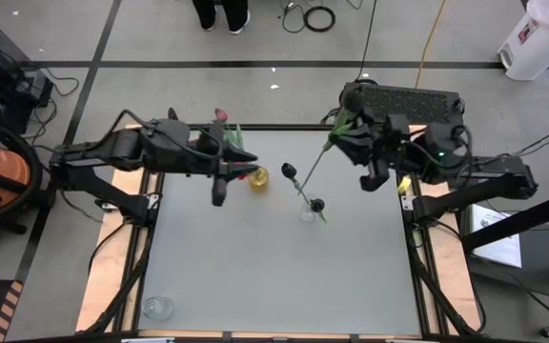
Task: Sort flowers into vase by color
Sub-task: Put the black flower into the transparent vase
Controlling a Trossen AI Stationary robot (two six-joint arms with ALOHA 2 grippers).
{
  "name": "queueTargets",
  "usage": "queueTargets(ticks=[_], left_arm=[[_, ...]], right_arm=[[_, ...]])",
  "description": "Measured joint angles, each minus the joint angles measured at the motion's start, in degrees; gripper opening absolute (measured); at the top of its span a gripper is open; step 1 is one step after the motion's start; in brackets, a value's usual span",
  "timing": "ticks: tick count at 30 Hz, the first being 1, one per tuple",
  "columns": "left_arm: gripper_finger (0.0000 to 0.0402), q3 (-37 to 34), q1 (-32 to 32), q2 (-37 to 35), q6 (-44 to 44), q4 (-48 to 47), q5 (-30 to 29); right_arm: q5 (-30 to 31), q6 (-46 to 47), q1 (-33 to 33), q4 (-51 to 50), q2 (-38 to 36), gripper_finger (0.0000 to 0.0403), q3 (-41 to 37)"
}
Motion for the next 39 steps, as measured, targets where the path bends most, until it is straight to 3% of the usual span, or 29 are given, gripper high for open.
queueTargets(ticks=[7,12,21,31,39], left_arm=[[0.0105,0.0,0.0,-4.0,-3.0,-12.4,-6.5],[0.0105,0.0,0.0,-6.4,-6.8,-20.9,-8.1],[0.0105,0.0,0.0,-10.8,-13.2,-37.8,-11.0],[0.0105,0.0,0.0,-17.6,-13.4,-41.1,-20.6],[0.0105,-1.4,0.0,-21.4,-15.9,-43.3,-23.4]], right_arm=[[8.0,-3.2,-0.5,-8.7,-5.3,0.0000,0.0],[13.3,-4.0,-0.5,-15.2,-6.4,0.0000,0.0],[15.0,-3.1,-0.5,-20.3,-4.0,0.0000,0.0],[15.0,-1.8,-0.5,-24.5,-1.8,0.0000,0.0],[15.0,-2.3,-0.5,-27.2,-1.8,0.0000,-0.5]])
